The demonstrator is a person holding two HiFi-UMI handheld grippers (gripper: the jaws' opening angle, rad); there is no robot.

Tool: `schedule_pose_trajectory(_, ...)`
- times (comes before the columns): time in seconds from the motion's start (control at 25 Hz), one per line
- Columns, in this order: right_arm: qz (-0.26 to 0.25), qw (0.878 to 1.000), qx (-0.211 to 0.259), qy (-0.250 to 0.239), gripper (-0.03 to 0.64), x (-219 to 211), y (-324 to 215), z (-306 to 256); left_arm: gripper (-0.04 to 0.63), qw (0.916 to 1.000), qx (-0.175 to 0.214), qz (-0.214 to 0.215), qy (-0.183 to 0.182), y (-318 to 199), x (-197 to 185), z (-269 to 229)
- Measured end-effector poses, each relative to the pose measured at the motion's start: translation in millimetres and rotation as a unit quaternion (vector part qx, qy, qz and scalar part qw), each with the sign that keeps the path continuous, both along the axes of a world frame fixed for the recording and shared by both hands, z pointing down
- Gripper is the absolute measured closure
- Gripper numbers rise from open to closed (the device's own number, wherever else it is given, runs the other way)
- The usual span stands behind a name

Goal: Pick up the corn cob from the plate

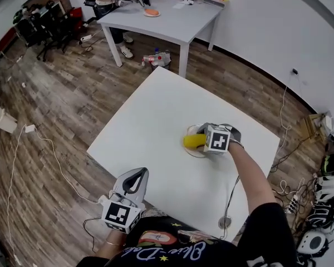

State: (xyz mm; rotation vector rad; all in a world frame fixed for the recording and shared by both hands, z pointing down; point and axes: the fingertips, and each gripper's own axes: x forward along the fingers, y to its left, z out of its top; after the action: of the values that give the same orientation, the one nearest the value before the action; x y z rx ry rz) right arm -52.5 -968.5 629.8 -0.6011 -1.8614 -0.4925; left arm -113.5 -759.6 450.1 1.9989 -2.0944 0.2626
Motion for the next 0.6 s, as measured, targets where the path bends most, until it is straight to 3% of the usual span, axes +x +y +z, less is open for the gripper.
schedule_pose_trajectory(0.08, 0.057, 0.997, -0.022, -0.048, 0.353, 5, 4, -11, 0.595, 0.9999, 0.008, 0.014, 0.001, -5, 7, -4)
schedule_pose_trajectory(0.16, 0.154, 0.977, -0.084, -0.121, 0.353, 10, 10, -33, 0.594, 0.9994, 0.017, 0.031, -0.003, -9, 14, -8)
schedule_pose_trajectory(0.2, 0.206, 0.957, -0.121, -0.165, 0.353, 13, 14, -48, 0.594, 0.999, 0.022, 0.038, -0.005, -11, 17, -10)
schedule_pose_trajectory(0.28, 0.289, 0.903, -0.186, -0.259, 0.353, 24, 22, -86, 0.594, 0.998, 0.034, 0.052, -0.01, -18, 24, -16)
schedule_pose_trajectory(0.4, 0.357, 0.827, -0.227, -0.37, 0.353, 51, 39, -138, 0.594, 0.9954, 0.058, 0.074, -0.017, -36, 36, -30)
schedule_pose_trajectory(0.48, 0.377, 0.796, -0.222, -0.419, 0.353, 69, 52, -166, 0.595, 0.9927, 0.076, 0.091, -0.021, -50, 45, -41)
schedule_pose_trajectory(0.6, 0.4, 0.762, -0.204, -0.466, 0.353, 93, 72, -193, 0.594, 0.9879, 0.092, 0.122, -0.025, -68, 65, -52)
